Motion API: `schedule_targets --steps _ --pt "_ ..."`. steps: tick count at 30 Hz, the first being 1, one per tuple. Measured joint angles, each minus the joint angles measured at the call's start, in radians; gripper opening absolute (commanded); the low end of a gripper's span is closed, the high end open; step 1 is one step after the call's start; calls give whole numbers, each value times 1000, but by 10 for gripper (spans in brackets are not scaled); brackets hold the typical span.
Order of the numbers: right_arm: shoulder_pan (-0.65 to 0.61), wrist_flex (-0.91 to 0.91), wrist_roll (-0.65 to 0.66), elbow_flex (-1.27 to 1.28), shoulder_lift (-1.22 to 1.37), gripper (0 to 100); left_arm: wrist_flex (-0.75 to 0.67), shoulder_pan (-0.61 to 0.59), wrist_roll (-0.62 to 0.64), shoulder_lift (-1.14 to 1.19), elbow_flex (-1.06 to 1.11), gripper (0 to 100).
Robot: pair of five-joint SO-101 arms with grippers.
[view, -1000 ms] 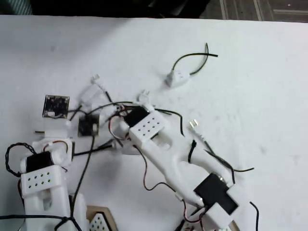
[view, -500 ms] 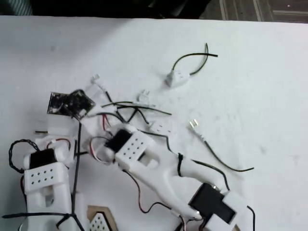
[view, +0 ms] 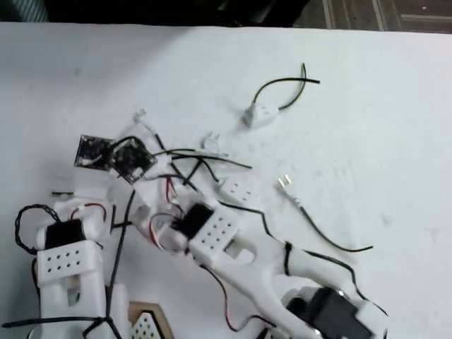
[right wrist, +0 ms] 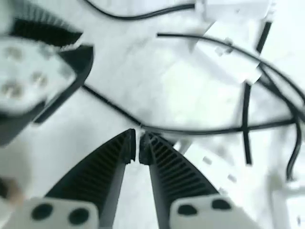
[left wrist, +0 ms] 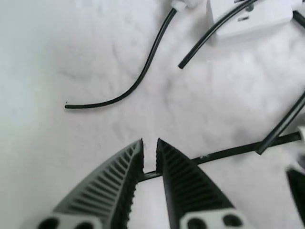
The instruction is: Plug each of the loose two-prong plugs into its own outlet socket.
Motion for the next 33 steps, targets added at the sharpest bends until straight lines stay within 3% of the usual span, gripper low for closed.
schedule_targets --steps 12,16,25,33 --pt "-25 295 -37 18 -71 17 8 -6 5 0 3 68" --pt "-100 362 -37 18 -75 18 8 -8 5 0 3 69" --pt "-157 373 -37 14 -84 18 8 -8 5 0 3 68" --pt "-103 382 -37 3 -276 17 -18 -55 5 0 3 68"
